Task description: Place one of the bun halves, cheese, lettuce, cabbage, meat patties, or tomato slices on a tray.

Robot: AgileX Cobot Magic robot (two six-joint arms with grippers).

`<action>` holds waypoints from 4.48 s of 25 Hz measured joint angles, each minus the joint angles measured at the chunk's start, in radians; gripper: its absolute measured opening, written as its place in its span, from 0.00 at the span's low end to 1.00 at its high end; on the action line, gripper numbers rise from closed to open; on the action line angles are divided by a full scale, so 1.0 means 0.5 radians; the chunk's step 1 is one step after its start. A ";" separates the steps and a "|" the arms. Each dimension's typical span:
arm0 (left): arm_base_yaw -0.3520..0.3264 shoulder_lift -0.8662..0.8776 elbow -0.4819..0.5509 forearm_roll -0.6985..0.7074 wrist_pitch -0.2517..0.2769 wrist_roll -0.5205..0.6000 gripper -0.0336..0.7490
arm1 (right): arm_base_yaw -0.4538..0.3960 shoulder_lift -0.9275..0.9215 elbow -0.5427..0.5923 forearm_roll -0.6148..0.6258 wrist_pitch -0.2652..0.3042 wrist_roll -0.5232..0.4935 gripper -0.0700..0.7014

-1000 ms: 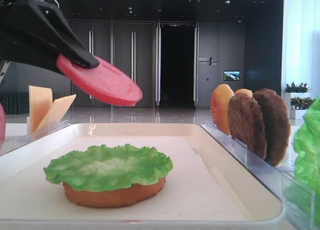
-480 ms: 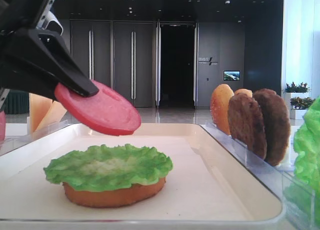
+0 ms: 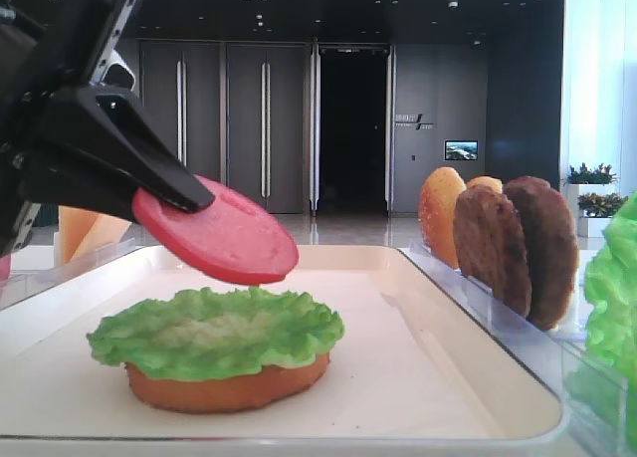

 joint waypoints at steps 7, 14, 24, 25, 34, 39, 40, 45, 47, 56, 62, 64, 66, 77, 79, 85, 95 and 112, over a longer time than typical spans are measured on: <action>-0.117 0.033 0.000 -0.007 -0.102 0.004 0.10 | 0.000 0.000 0.000 0.000 0.000 0.000 0.47; -0.149 0.033 0.000 -0.020 -0.144 0.015 0.10 | 0.000 0.000 0.000 0.000 0.000 0.000 0.47; -0.149 0.033 0.000 -0.096 -0.158 0.110 0.10 | 0.000 0.000 0.000 0.000 0.000 0.000 0.47; -0.149 0.033 0.000 -0.106 -0.166 0.114 0.10 | 0.000 0.000 0.000 0.000 0.000 0.000 0.47; -0.149 0.033 0.000 -0.119 -0.227 0.123 0.10 | 0.000 0.000 0.000 0.000 0.000 0.000 0.47; -0.149 0.033 0.000 -0.119 -0.236 0.125 0.10 | 0.000 0.000 0.000 0.000 0.000 0.000 0.47; -0.149 0.033 0.000 -0.119 -0.236 0.125 0.10 | 0.000 0.000 0.000 0.000 0.000 0.000 0.47; -0.149 0.033 0.000 -0.103 -0.239 0.125 0.10 | 0.000 0.000 0.000 0.000 0.000 0.000 0.47; -0.149 0.033 0.000 -0.092 -0.242 0.123 0.10 | 0.000 0.000 0.000 0.000 0.000 0.000 0.47; -0.149 0.033 0.000 -0.026 -0.247 0.040 0.11 | 0.000 0.000 0.000 0.000 0.000 0.000 0.47; -0.149 0.033 0.000 -0.012 -0.247 0.021 0.20 | 0.000 0.000 0.000 0.000 0.000 0.000 0.47; -0.149 0.033 0.000 0.004 -0.247 -0.010 0.26 | 0.000 0.000 0.000 0.000 0.000 0.000 0.47; -0.149 0.033 0.000 0.026 -0.247 -0.033 0.33 | 0.000 0.000 0.000 0.000 0.000 0.000 0.47; -0.149 -0.068 -0.002 0.291 -0.252 -0.279 0.62 | 0.000 0.000 0.000 0.000 0.000 0.000 0.47; -0.149 -0.153 -0.002 0.401 -0.290 -0.416 0.62 | 0.000 0.000 0.000 0.000 -0.002 0.000 0.47; -0.149 -0.321 -0.002 0.857 -0.351 -0.872 0.62 | 0.000 0.000 0.000 0.000 -0.002 0.000 0.47; -0.149 -0.453 -0.291 1.376 -0.193 -1.334 0.62 | 0.000 0.000 0.000 0.000 -0.002 0.000 0.47; 0.215 -0.651 -0.765 2.464 0.410 -2.012 0.62 | 0.000 0.000 0.000 0.000 0.000 0.000 0.47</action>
